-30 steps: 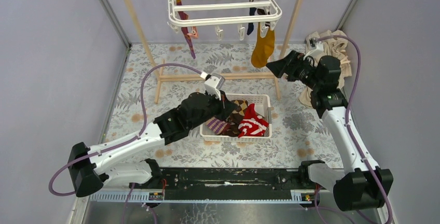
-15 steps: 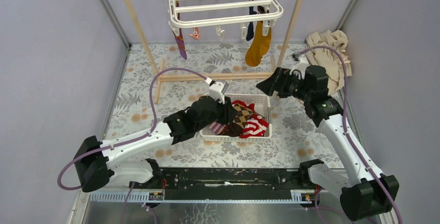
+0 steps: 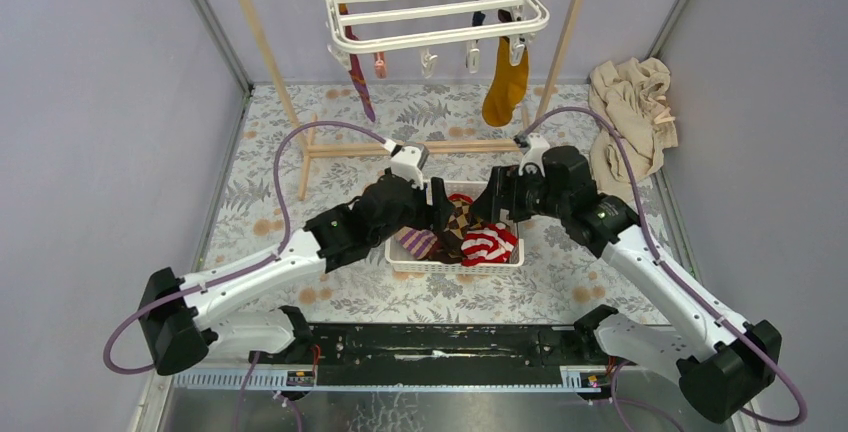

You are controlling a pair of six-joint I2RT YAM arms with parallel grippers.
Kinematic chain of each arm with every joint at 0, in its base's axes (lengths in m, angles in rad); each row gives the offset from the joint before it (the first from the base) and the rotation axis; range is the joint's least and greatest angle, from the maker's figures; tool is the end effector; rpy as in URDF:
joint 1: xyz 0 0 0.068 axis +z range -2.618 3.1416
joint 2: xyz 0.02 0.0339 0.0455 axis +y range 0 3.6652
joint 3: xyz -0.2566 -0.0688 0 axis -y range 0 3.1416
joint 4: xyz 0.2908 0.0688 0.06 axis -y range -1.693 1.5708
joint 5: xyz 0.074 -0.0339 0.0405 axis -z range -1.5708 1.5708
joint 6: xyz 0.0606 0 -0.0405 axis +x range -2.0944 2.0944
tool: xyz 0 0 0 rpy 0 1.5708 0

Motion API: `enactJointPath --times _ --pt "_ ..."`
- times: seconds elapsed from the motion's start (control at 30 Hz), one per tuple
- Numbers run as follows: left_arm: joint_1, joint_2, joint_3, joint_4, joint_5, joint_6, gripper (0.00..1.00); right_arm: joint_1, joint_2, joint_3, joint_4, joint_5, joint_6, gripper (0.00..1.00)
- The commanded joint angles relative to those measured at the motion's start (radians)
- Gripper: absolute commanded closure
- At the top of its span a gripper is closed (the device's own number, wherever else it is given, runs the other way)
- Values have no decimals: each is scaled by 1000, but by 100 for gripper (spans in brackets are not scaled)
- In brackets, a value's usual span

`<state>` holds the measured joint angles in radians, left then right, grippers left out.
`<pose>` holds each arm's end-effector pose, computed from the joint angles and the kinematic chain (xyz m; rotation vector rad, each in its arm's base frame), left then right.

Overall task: Remove the socks clipped to the hanger
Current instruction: Place the sock in the bin, then adjust the sock in the bin.

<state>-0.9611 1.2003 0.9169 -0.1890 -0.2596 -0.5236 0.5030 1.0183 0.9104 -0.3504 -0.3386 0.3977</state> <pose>0.2081 -0.2707 0.2687 0.2899 2.0720 -0.6622 0.2518 0.1615 0.3022 -0.3352 2.0968 0.8964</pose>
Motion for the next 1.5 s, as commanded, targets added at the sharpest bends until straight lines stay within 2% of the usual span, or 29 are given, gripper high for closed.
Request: enactJointPath --times 0.0,0.03,0.13,0.27,0.4,0.5,0.8,0.93,1.2,1.47 --pt "3 -71 67 -66 -55 7 9 114 -9 -26 -43 154 13 18" --pt "3 -84 68 -74 -58 1 2 145 -5 -41 -44 207 25 18" --pt "2 -118 66 -87 -59 -14 1 239 17 -67 -41 308 72 18" --pt "2 -139 65 -102 -55 -19 2 306 94 -111 -28 432 140 18" --pt "2 -154 60 -108 -50 -19 1 311 177 -169 74 537 172 18" --pt "2 -161 58 -112 -48 -19 1 309 279 -121 111 611 147 17" --pt "1 -191 52 -123 -46 -21 1 264 538 93 169 557 90 18" --pt "2 -203 48 -127 -46 -19 2 265 601 64 203 486 106 18" --pt "2 -203 42 -125 -35 -24 2 265 576 -63 214 429 108 19" --pt "2 -191 56 -124 -31 -20 2 265 341 8 20 459 25 18"
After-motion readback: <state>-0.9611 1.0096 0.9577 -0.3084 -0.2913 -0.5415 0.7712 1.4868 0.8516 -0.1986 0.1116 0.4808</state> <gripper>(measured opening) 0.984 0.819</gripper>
